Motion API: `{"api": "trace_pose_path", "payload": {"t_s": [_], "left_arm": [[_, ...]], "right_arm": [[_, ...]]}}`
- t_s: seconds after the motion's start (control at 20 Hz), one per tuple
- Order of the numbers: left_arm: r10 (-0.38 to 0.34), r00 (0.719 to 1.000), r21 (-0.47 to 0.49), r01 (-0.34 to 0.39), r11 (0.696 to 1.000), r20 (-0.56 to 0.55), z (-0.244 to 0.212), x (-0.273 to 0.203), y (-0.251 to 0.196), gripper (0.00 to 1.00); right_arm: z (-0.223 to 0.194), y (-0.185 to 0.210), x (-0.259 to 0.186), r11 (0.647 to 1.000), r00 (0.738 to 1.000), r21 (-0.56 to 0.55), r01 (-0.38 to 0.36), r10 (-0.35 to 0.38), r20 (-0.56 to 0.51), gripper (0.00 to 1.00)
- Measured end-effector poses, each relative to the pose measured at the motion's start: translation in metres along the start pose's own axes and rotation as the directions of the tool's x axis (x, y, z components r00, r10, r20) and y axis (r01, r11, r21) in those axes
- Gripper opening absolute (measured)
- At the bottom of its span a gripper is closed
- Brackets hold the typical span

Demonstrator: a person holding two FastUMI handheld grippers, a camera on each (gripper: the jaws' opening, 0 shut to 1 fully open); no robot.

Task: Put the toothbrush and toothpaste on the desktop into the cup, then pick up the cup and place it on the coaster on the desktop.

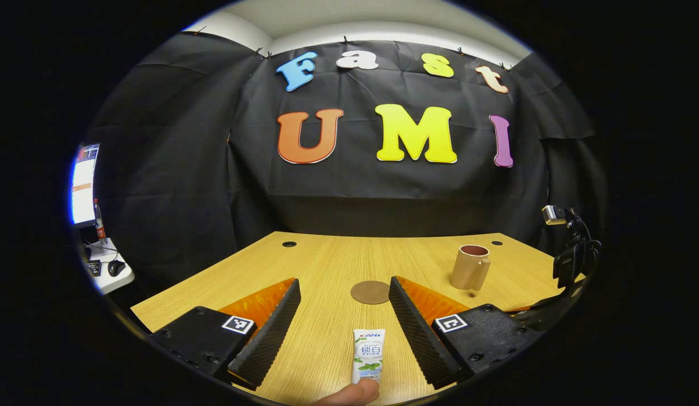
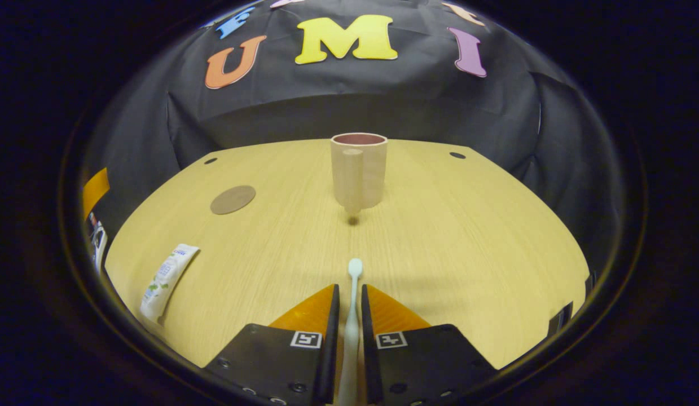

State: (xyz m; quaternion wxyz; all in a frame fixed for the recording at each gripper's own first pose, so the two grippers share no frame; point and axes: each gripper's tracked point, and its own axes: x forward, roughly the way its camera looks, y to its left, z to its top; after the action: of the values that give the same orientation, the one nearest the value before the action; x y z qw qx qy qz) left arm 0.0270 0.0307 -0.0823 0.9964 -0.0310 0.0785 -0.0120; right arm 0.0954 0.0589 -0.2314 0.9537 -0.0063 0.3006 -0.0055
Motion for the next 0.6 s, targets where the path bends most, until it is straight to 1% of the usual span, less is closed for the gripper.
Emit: {"api": "trace_pose_path", "payload": {"t_s": [0.1, 0.15, 0.25, 0.3, 0.35, 0.4, 0.45, 0.6], "left_arm": [[-0.001, 1.0, -0.003, 0.001, 1.0, -0.005, -0.002, 0.001, 0.0, 1.0], [0.0, 1.0, -0.005, 0.0, 1.0, -0.007, -0.002, 0.001, 0.001, 1.0], [0.002, 1.0, -0.01, -0.003, 1.0, -0.014, -0.004, 0.002, 0.002, 1.0], [0.004, 1.0, -0.015, -0.004, 1.0, -0.019, -0.006, 0.002, 0.003, 1.0], [0.005, 1.0, -0.017, -0.005, 1.0, -0.023, -0.007, 0.002, 0.004, 1.0], [0.006, 1.0, -0.016, -0.007, 1.0, -0.027, -0.008, 0.003, 0.004, 1.0], [0.011, 0.999, -0.012, -0.011, 1.0, -0.033, -0.009, 0.004, 0.007, 1.0], [0.02, 0.999, -0.017, -0.021, 1.0, -0.038, -0.01, 0.004, 0.012, 1.0]], "right_arm": [[-0.002, -0.001, 0.001, 1.0, 1.0, -0.009, -0.002, 0.002, -0.006, 0.19], [-0.001, 0.001, 0.002, 1.0, 1.0, -0.017, -0.011, 0.011, -0.003, 0.13], [0.005, -0.001, -0.003, 1.0, 1.0, -0.007, -0.011, 0.011, -0.004, 0.14], [-0.003, 0.0, 0.005, 1.0, 1.0, -0.001, -0.013, 0.013, -0.006, 0.1], [-0.003, 0.003, 0.009, 1.0, 1.0, 0.008, -0.029, 0.029, -0.009, 0.08], [-0.002, 0.003, 0.0, 1.0, 1.0, 0.006, -0.027, 0.027, -0.01, 0.0], [-0.002, 0.001, 0.002, 1.0, 1.0, -0.006, -0.023, 0.023, -0.009, 0.04], [-0.001, -0.002, 0.002, 1.0, 1.0, 0.002, -0.003, 0.003, -0.016, 0.05]]}}
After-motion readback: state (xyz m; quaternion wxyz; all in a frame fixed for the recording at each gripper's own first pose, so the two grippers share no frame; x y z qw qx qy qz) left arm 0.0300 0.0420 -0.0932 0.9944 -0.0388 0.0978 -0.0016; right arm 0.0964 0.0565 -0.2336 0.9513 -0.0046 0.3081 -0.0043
